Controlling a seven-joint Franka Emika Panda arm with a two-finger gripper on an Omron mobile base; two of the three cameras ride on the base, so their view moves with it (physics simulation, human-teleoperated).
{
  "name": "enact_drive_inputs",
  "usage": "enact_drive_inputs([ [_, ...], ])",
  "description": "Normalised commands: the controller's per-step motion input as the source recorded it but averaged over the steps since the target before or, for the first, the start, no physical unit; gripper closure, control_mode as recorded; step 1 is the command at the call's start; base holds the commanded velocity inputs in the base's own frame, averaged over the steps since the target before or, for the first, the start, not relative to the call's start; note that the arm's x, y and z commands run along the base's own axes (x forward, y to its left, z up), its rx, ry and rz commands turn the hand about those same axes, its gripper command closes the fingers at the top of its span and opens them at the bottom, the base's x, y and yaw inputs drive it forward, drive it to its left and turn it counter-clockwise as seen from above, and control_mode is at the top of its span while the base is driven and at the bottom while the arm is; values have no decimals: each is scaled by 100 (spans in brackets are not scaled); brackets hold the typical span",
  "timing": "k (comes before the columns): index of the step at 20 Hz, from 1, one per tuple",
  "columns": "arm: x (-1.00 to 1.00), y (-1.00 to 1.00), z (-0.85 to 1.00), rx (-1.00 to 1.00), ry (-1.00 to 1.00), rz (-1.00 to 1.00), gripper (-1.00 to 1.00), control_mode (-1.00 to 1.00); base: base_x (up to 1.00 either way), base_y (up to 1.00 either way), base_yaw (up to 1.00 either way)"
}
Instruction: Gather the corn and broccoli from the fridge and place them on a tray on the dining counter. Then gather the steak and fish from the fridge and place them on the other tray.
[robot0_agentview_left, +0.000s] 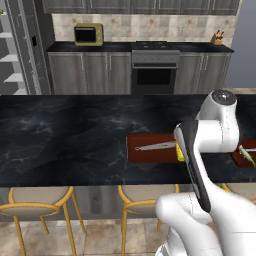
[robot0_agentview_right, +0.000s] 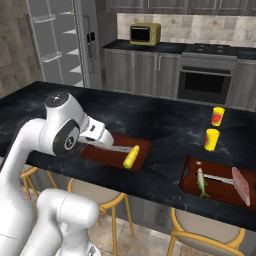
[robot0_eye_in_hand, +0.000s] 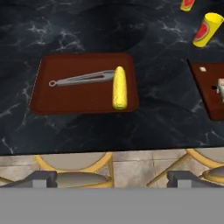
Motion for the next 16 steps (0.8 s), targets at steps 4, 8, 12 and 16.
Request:
enact_drive_inputs([
  [4, -74, 26, 62, 0, -19, 0, -100, -100, 0, 0, 0],
  [8, -59, 23, 70, 0, -18, 8, -100, -100, 0, 0, 0],
  [12, -48, 24, 77, 8, 7, 10, -100, -100, 0, 0, 0],
  [16, -22, 26, 47, 11, 20, 4, -100, -100, 0, 0, 0],
])
